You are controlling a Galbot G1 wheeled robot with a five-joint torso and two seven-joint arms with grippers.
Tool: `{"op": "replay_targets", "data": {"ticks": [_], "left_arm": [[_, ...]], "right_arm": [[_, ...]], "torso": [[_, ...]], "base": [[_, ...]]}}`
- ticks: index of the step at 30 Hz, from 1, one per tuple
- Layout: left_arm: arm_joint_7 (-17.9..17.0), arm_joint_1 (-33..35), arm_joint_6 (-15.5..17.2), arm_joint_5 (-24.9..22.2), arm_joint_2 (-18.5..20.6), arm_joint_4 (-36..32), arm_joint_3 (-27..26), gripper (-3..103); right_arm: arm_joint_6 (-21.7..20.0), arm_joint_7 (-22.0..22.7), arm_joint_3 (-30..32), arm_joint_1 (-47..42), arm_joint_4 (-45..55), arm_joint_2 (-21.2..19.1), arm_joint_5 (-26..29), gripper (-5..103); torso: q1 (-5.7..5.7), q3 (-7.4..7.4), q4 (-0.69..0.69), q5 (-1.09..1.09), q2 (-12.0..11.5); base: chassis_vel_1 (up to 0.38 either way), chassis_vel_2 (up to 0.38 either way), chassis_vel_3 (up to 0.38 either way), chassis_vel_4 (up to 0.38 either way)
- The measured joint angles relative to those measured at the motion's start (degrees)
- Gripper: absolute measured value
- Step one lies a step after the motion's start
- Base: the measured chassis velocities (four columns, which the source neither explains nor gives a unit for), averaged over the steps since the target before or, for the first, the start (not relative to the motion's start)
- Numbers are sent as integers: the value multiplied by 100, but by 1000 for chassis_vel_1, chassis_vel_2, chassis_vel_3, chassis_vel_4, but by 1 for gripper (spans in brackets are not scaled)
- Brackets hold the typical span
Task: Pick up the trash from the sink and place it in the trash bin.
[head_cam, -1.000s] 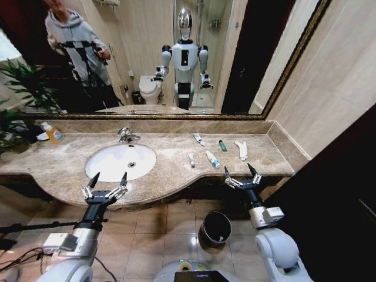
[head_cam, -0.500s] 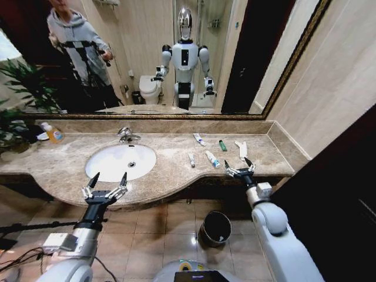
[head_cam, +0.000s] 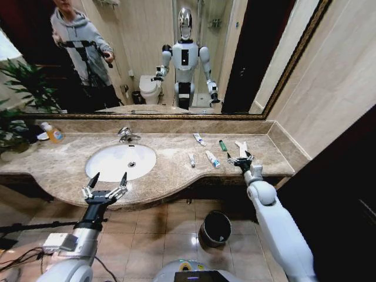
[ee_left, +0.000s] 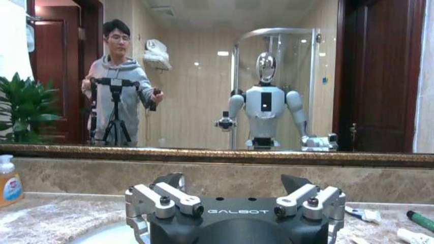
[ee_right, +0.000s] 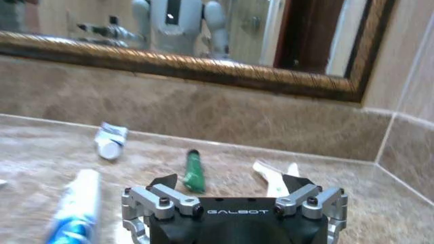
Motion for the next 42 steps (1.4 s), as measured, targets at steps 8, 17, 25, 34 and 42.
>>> {"op": "replay_targets", "data": {"ticks": [8, 17, 25, 34, 42], "left_arm": [[0, 0, 0, 0, 0, 0, 0, 100], [0, 0, 0, 0, 0, 0, 0, 100], [0, 0, 0, 0, 0, 0, 0, 100], [0, 0, 0, 0, 0, 0, 0, 100], [0, 0, 0, 0, 0, 0, 0, 100]], "right_arm": [[201, 0, 50, 477, -800, 11, 59, 100], [360, -124, 119, 660, -1314, 5, 19, 86], [381, -123, 142, 662, -1358, 28, 30, 58], [349, -117, 186, 543, -1277, 11, 98, 21], [228, -104, 243, 290, -935, -26, 336, 2]], "torso": [[0, 0, 0, -1, 0], [0, 0, 0, 0, 0], [-1, -1, 0, 0, 0], [-1, -1, 0, -1, 0], [-1, -1, 0, 0, 0]], "base": [[0, 0, 0, 0], [0, 0, 0, 0], [0, 0, 0, 0], [0, 0, 0, 0], [0, 0, 0, 0]]}}
